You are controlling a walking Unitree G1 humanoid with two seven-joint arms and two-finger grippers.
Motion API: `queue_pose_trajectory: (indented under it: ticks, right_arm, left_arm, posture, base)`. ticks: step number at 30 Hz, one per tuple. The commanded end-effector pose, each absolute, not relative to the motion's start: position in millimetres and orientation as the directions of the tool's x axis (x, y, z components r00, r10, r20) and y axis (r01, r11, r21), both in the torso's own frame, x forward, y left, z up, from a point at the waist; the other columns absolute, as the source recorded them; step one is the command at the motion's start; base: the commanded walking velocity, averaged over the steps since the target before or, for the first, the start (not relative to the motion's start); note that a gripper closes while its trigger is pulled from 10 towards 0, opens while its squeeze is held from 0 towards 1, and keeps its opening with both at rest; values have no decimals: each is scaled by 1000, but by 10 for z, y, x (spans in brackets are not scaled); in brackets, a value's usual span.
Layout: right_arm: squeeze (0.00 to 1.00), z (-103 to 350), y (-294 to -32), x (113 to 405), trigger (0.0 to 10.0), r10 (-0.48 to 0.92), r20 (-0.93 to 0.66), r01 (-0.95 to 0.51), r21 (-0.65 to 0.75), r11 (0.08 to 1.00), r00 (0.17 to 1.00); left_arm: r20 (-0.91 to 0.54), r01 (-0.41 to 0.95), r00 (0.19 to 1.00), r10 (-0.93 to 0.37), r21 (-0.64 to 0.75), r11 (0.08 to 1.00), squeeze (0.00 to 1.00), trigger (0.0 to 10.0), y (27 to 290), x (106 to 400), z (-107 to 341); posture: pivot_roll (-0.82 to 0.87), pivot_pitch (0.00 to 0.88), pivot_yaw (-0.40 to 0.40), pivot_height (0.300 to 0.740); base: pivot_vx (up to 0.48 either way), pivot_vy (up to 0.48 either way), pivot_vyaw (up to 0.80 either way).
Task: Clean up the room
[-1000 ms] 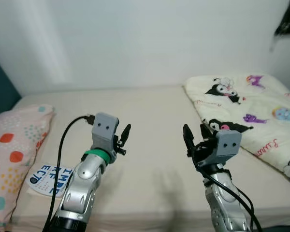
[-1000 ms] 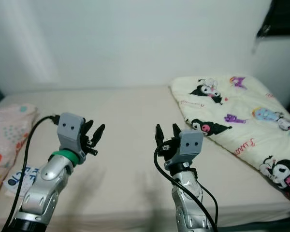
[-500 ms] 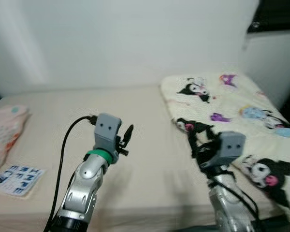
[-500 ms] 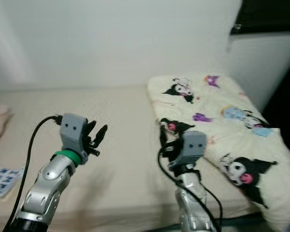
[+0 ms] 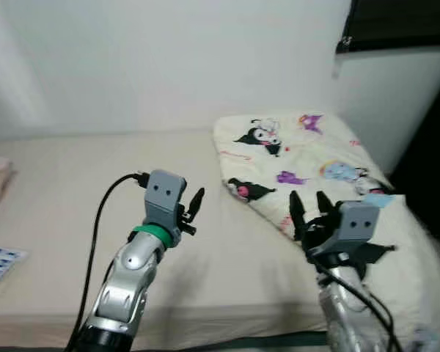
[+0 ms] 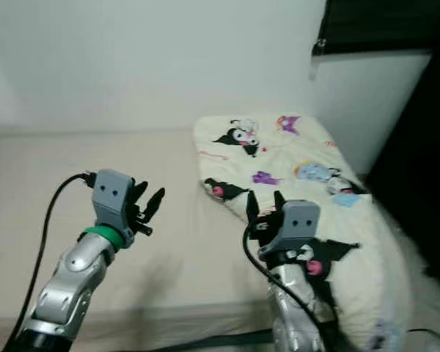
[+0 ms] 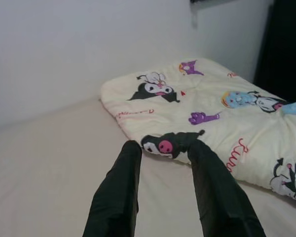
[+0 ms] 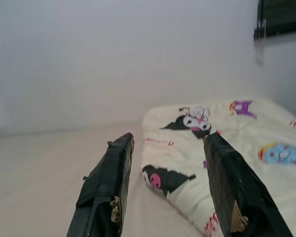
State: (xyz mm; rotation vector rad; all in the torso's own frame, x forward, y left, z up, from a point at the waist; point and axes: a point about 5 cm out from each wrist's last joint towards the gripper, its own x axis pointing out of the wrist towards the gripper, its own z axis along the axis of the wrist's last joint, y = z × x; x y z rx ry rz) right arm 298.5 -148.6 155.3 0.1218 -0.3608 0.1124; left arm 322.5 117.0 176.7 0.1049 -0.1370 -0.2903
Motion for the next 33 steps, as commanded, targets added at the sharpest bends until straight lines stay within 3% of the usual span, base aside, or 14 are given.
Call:
queue_pose_trajectory:
  ticks: [1,8,33]
  right_arm:
    - [0,1509,-1454,2969,10000,100,339,-138,89,986,935]
    - [0,1502,-1458,2961,10000,94,337,-132,91,987,937]
    - [0,1485,-1454,2966,10000,89,326,-126,94,988,941]
  left_arm:
    - [91,273,954,-284,119,955,0,10000,1185,3216,1704]
    - [76,274,956,-285,126,953,0,10000,1180,3231,1696]
    - [43,261,962,-268,117,958,0,10000,1193,3260,1666]
  posture:
    - [-165,34,141,740]
    - [-166,34,144,740]
    - [-166,32,147,740]
  base:
    - [0,-465,0]
    - [0,-405,0]
    - [0,0,0]
